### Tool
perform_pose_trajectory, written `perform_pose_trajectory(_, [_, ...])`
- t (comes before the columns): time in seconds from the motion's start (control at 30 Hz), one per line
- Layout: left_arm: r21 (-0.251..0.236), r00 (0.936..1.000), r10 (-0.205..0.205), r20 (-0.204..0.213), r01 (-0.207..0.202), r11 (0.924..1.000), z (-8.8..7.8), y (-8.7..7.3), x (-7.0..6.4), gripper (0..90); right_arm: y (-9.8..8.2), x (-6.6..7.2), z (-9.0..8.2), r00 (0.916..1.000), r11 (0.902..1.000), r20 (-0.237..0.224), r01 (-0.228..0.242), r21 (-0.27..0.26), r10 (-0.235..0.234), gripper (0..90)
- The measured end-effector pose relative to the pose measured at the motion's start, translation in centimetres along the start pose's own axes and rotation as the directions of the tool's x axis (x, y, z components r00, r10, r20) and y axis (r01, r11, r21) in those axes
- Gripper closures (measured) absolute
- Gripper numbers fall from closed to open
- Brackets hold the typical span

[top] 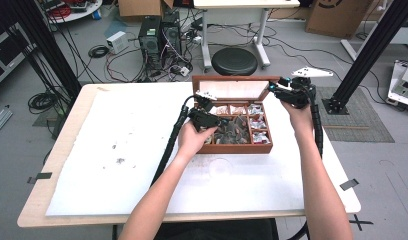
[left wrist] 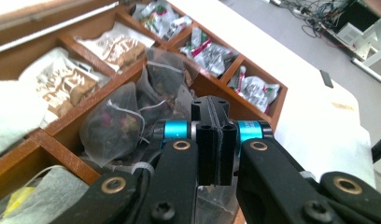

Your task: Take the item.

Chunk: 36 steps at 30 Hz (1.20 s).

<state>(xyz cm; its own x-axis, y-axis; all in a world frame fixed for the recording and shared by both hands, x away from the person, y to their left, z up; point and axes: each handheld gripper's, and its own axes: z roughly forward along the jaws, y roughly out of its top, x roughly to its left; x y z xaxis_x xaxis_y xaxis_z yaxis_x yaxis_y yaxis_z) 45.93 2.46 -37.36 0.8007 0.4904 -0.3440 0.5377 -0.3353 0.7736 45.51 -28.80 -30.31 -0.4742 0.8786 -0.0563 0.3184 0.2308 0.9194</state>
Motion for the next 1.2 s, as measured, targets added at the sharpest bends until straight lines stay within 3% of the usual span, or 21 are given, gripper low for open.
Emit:
perform_pose_trajectory(0.37, [-0.042,0.9996,0.024,0.013,-0.023,0.9989,-1.8,0.7,-0.9,89.5,0.0,0.0,0.0,1.0,1.0,-0.001,0.002,0.001,-0.002,57.1])
perform_pose_trajectory(0.77, [-0.069,0.9959,0.084,0.032,-0.082,0.9942,-4.3,1.7,-3.1,89.5,0.0,0.0,0.0,0.9999,1.0,-0.006,-0.008,0.002,0.008,57.1])
perform_pose_trajectory(1.07, [-0.084,0.9915,0.12,0.05,-0.116,0.9897,-6.2,1.8,-4.7,89.5,-0.1,-0.1,-0.1,0.9998,0.9999,-0.013,-0.014,0.005,0.014,57.0])
perform_pose_trajectory(1.2, [-0.093,0.986,0.151,0.069,-0.145,0.9851,-7.3,1.7,-5.9,89.5,-0.1,-0.1,-0.1,0.9998,0.9999,-0.014,-0.011,0.006,0.011,57.0])
